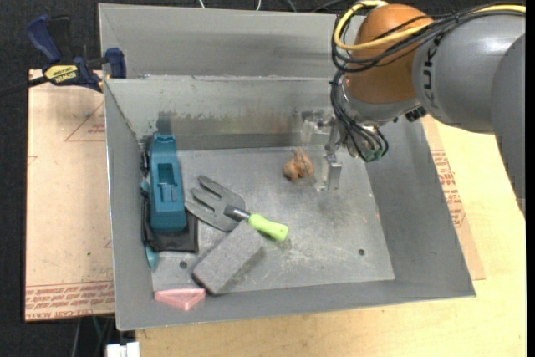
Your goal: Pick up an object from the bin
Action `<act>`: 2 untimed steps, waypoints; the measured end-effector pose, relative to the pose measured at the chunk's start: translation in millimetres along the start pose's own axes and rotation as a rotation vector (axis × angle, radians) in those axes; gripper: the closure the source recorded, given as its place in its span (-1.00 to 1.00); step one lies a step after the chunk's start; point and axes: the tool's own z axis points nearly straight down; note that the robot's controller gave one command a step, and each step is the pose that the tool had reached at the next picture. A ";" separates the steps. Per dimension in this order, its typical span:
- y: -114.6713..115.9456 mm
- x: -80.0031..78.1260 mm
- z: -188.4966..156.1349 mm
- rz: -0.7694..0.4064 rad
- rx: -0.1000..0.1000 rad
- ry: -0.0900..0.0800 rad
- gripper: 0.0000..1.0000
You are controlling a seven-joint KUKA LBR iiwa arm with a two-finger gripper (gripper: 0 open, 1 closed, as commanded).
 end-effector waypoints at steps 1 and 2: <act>6.5 3.5 26.4 -0.004 0.000 0.001 -1.00; 9.9 -7.1 33.2 -0.002 -0.001 0.004 1.00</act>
Offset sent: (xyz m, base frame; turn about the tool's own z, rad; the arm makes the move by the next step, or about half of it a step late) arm 0.0055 0.0107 -0.0350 -0.0014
